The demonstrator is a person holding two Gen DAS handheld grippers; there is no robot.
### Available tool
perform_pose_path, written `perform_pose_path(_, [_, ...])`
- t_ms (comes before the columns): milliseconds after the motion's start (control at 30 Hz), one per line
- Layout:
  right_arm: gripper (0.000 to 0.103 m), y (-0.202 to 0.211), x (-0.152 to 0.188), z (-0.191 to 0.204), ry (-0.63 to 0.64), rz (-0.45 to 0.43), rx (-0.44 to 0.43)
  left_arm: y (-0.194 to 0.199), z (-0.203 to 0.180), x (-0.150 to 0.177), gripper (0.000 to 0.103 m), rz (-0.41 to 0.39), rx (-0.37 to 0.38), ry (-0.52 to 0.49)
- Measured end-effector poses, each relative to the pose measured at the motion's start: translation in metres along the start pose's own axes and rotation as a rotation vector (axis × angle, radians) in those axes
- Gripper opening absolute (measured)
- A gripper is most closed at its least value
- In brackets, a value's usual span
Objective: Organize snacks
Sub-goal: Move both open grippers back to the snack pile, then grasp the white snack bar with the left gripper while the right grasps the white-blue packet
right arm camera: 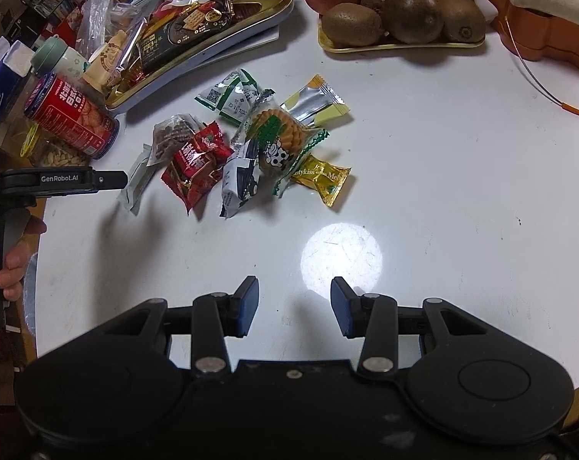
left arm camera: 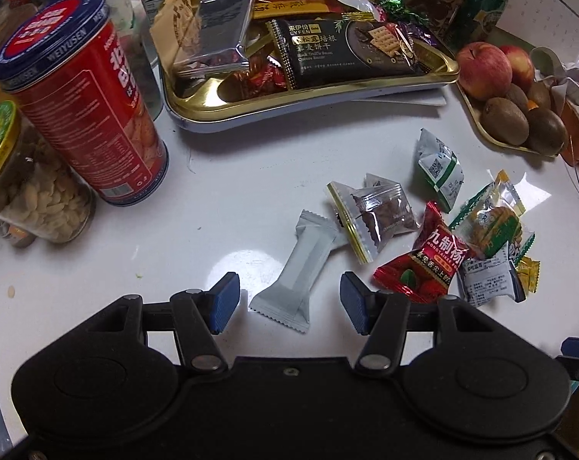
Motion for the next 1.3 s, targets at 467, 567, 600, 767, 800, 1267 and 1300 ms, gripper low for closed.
perform_pose_path(467, [0.044,-0.011,0.0,-0.004,-0.034,0.001,-0.011,-0.013,-0.006,-0.014,0.062,0.002,0.032,-0.038])
perform_pose_path(567, [0.044,-0.014,-0.001,-0.004,-0.043,-0.001,-0.01,-0.017,-0.01,-0.015,0.062,0.008,0.036,-0.048])
perform_pose_path(600, [0.044,-0.014,-0.002,-0.004,-0.045,-0.002,-0.008,-0.019,-0.012,-0.016,0.062,0.013,0.038,-0.051])
perform_pose_path(767, [0.045,-0.015,-0.007,-0.002,-0.046,-0.012,-0.008,-0.025,-0.016,-0.015,0.062,0.027,0.03,-0.068])
perform_pose_path(800, [0.045,-0.014,-0.008,-0.002,-0.046,-0.016,-0.009,-0.026,-0.016,-0.015,0.062,0.029,0.028,-0.067])
perform_pose_path(1267, [0.046,-0.016,-0.021,0.002,-0.06,-0.044,-0.009,-0.035,-0.019,-0.013,0.026,0.057,0.028,-0.05])
perform_pose_path(1300, [0.049,-0.017,-0.024,0.003,-0.067,-0.049,-0.007,-0.035,-0.019,-0.013,0.025,0.061,0.03,-0.041])
Point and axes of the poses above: each gripper's, at about its wrist camera, not at the fingertips, and y roughly against the way its jaws point, z to its left, x to its underside, the point moved 3 cm from there along -y, roughly the way its jaws point, and after that the axes turned 12 degrees about -x, right-handed, at the moved point
